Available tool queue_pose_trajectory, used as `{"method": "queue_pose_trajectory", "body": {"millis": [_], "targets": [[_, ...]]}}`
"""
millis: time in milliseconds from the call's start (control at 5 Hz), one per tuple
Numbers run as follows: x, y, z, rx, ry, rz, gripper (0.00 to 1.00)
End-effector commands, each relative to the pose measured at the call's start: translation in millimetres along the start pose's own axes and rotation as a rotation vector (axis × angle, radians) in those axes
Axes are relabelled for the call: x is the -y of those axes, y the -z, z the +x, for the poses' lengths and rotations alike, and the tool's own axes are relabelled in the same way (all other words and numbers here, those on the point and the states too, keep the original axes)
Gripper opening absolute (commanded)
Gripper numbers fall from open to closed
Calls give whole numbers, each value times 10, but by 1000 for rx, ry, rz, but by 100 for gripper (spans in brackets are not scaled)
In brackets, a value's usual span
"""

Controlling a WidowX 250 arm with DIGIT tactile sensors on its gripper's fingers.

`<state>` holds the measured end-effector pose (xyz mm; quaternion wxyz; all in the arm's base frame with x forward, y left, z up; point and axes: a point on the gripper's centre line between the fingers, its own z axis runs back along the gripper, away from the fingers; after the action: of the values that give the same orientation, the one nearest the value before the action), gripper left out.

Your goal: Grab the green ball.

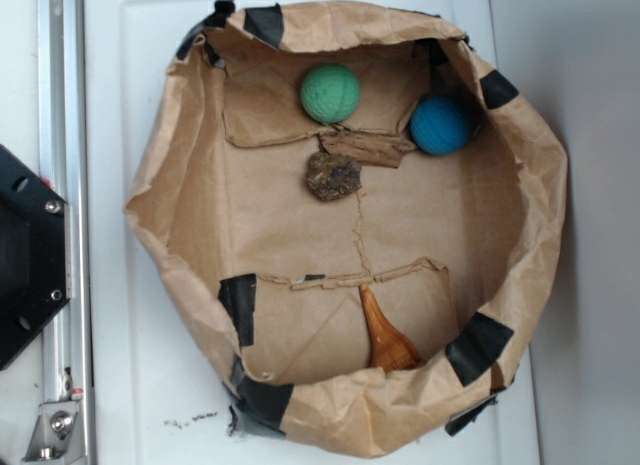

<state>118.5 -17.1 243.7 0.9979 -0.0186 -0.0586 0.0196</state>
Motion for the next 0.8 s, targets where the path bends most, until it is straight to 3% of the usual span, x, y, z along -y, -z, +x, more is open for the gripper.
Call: {"method": "queue_pose_trajectory", "body": {"millis": [0,200,600], "targets": [[0,0,0,0,0,0,100],[-96,263,421,-31,-120,15,100],[-96,263,421,-31,-120,15,100]]}}
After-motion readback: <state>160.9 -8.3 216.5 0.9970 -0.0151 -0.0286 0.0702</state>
